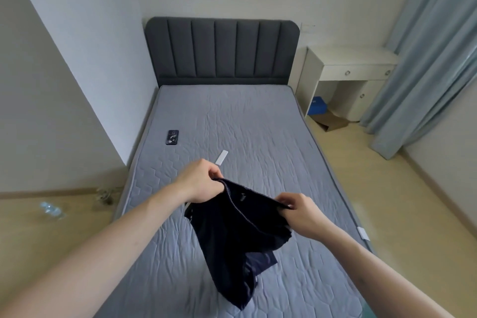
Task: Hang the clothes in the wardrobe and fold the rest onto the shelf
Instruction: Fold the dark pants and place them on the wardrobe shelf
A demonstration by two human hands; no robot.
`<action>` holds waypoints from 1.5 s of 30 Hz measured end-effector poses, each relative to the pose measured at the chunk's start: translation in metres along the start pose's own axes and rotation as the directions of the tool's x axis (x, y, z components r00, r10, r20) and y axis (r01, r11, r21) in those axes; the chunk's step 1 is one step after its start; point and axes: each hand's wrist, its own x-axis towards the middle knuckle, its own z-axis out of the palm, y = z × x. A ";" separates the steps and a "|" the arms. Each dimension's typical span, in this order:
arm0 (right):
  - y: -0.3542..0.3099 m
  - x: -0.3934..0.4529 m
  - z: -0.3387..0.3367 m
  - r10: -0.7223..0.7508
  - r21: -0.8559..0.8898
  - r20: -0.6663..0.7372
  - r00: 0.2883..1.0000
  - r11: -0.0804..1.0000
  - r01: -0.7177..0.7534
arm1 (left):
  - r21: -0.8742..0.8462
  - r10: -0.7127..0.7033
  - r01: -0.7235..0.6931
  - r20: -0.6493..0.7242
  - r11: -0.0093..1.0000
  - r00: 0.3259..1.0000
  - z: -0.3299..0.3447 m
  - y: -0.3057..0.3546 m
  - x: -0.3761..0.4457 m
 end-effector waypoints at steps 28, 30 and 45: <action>0.023 -0.017 0.060 -0.049 0.016 -0.108 0.993 0.999 0.051 | -0.461 -0.014 0.078 0.140 0.884 0.990 0.013 0.023 -0.006; 0.036 -0.014 0.055 -0.002 0.007 -0.157 0.988 1.000 0.003 | -0.365 0.002 0.042 0.118 0.930 0.993 0.013 0.011 -0.006; 0.069 0.021 0.011 0.245 -0.315 0.130 0.961 0.929 -0.194 | 0.296 -0.126 0.075 0.157 0.952 0.980 0.080 -0.098 0.007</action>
